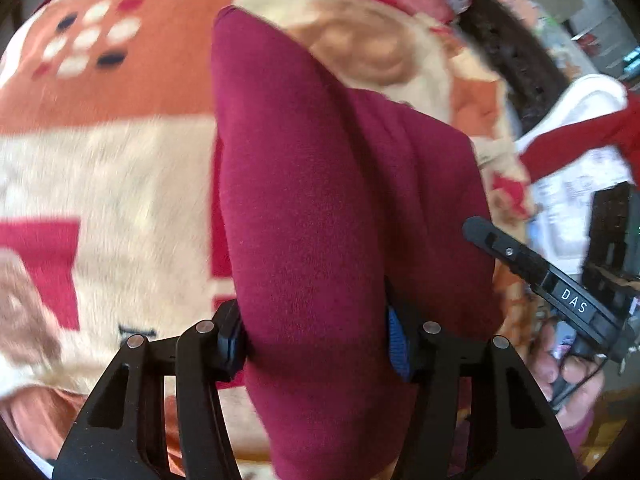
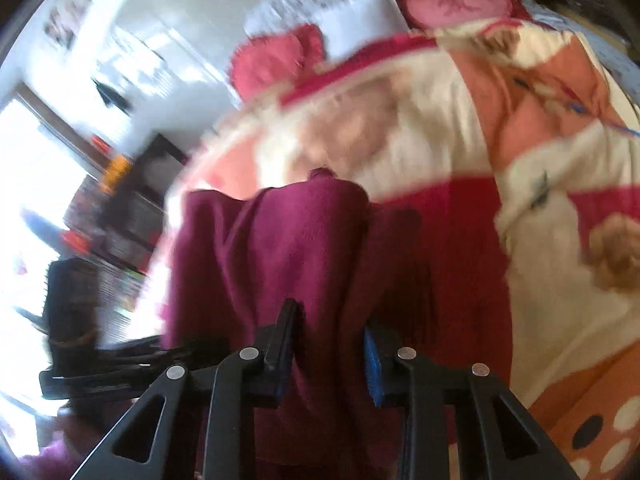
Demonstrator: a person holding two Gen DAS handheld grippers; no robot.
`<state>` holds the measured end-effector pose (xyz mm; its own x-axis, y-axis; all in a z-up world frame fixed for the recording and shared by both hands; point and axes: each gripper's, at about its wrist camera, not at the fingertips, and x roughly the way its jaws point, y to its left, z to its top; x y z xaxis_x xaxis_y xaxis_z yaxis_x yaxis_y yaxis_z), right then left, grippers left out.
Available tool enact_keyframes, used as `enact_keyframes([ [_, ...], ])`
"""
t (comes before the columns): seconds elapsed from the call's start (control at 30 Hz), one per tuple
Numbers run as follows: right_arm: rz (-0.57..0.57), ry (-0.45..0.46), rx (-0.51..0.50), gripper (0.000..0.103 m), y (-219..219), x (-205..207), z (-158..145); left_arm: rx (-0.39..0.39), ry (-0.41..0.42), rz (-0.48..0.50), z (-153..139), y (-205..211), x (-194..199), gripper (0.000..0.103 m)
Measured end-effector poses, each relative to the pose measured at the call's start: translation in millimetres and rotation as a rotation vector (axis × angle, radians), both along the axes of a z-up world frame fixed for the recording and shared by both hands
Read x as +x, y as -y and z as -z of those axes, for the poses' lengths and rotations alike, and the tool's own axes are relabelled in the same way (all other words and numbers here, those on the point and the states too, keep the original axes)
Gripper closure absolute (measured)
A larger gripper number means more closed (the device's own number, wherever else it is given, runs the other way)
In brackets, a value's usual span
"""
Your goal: Fold small clothes
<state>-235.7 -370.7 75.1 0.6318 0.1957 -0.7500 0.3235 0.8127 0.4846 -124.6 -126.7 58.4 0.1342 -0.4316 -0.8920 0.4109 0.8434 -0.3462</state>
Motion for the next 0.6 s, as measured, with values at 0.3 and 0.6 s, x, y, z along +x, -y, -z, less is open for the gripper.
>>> enact_keyframes([
  [0.3,-0.070,0.079,-0.277,0.073,-44.6,-27.0,-50.1,0.017,0.141,-0.078,-20.8,-18.1,-21.2,0.039],
  [0.6,-0.145,-0.054,-0.379,0.073,-82.0,-11.1,4.7,0.062,0.338,-0.128,-39.9,-34.2,-32.5,0.039],
])
